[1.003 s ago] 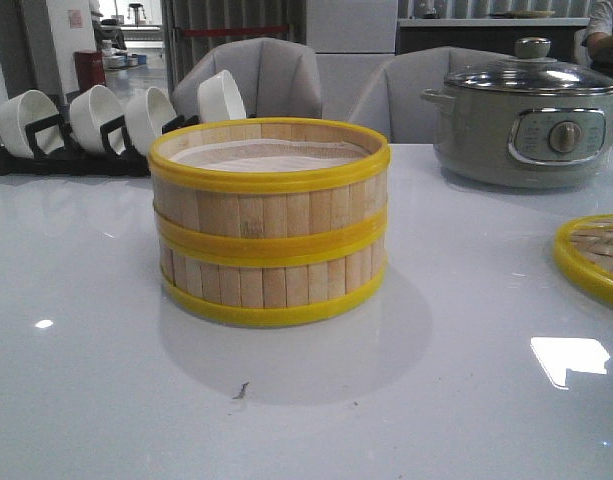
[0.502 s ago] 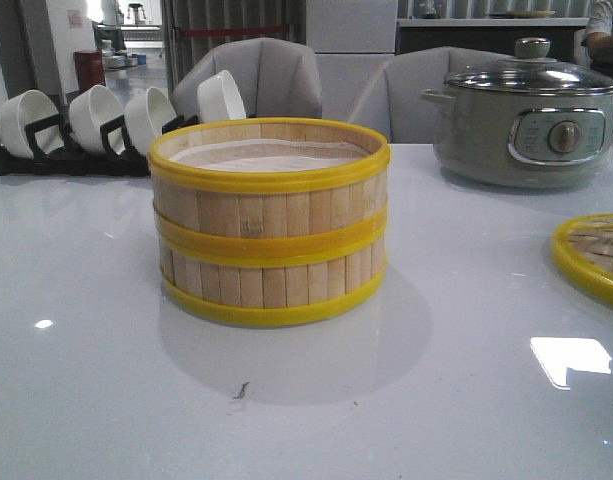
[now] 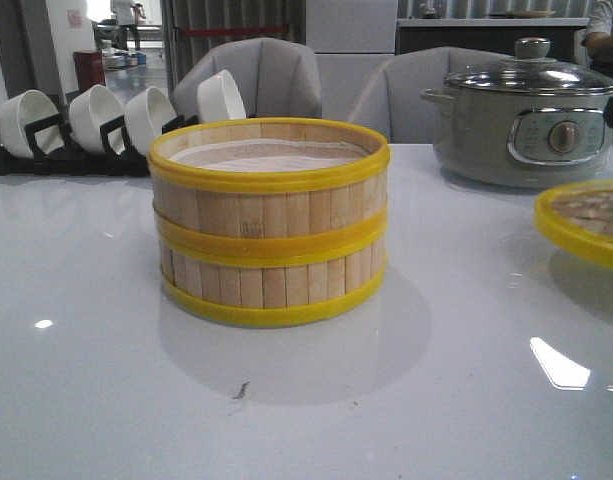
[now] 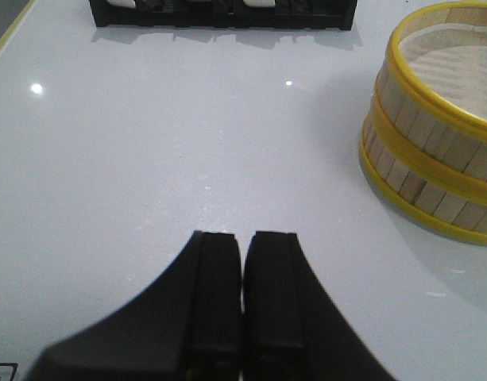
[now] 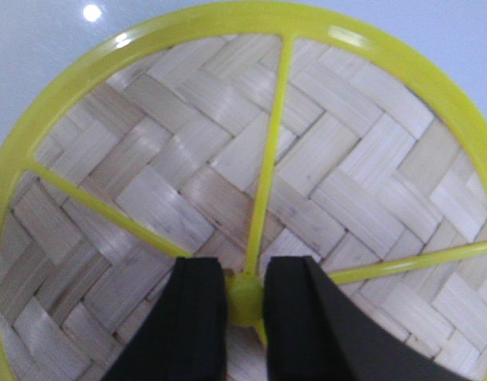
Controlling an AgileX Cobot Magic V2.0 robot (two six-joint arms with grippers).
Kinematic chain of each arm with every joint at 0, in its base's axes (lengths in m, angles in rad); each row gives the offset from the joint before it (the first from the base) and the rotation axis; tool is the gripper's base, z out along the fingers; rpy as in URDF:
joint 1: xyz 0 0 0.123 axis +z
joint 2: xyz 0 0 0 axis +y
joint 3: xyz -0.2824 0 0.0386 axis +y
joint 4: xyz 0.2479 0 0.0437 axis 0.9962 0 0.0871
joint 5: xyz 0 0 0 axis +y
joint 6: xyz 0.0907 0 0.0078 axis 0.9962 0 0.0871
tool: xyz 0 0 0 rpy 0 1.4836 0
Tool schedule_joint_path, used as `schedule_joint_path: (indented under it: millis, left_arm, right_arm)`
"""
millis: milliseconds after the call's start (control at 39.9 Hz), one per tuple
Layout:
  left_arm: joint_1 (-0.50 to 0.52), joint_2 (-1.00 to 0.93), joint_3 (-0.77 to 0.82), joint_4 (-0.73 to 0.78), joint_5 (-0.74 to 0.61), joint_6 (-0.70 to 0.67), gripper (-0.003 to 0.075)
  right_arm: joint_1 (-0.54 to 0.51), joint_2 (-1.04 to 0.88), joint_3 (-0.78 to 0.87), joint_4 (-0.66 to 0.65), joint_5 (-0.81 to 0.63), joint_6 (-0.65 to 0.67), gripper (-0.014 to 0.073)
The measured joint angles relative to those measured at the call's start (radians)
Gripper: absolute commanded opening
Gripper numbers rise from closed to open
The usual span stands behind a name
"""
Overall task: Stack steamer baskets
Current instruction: 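Lift the lid with the right gripper and carry it over the stack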
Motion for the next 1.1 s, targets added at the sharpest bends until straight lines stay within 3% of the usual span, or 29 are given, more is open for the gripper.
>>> schedule_joint_path:
  millis: [276,577,853,1104]
  left_arm:
    - [0.0,0.0,0.0,0.0,0.0,0.0,0.0085]
    - [0.0,0.0,0.0,0.0,0.0,0.0,0.0085]
    - [0.0,0.0,0.0,0.0,0.0,0.0,0.0085]
    - [0.0,0.0,0.0,0.0,0.0,0.0,0.0085]
  right_arm:
    - [0.114,-0.046,-0.192,0.0,0.183,0.0,0.0036]
    - [0.346,-0.04,-0.427,0.0,0.301,0.0,0.0036]
    - [0.549,0.106,-0.68,0.0,0.385,0.0,0.0036]
    - [0.664,0.241,-0.782,0.008,0.405,0.0,0.0036]
